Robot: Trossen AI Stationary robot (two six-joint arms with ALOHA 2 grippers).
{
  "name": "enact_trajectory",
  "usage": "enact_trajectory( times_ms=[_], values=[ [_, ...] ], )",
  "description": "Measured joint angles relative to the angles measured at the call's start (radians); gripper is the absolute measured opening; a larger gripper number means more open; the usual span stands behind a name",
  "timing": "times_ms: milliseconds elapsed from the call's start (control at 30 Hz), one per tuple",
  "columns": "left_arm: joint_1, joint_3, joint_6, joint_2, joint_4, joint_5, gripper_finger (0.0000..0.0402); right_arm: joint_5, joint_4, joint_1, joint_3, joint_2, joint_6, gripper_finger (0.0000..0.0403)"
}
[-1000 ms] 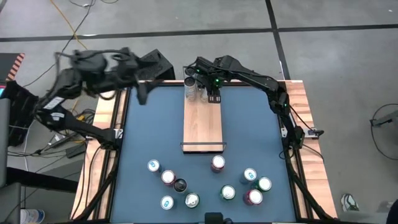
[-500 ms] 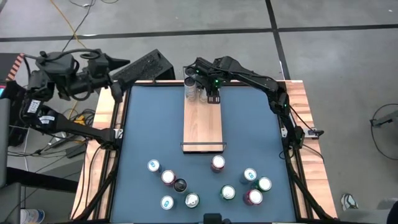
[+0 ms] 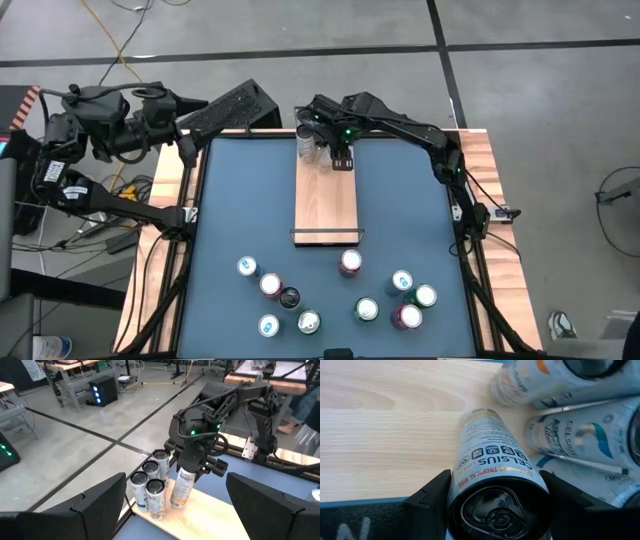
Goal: Place canned beverage on shelf
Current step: Put the right white yellow soda can on the shelf aligned with the other white yellow soda can
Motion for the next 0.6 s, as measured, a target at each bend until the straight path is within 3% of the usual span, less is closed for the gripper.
enact_trajectory(
  times_ms=[233, 600],
  values=[
    [0.0, 0.0, 0.0, 0.0, -0.009, 0.0, 0.0332, 0.0, -0.001, 0.0, 0.0, 0.0, -0.007, 0.0269],
    [0.0, 0.0, 0.0, 0.0, -0.009, 0.0, 0.0332, 0.001, 0.004, 0.0, 0.0, 0.0, -0.025, 0.0271]
  ],
)
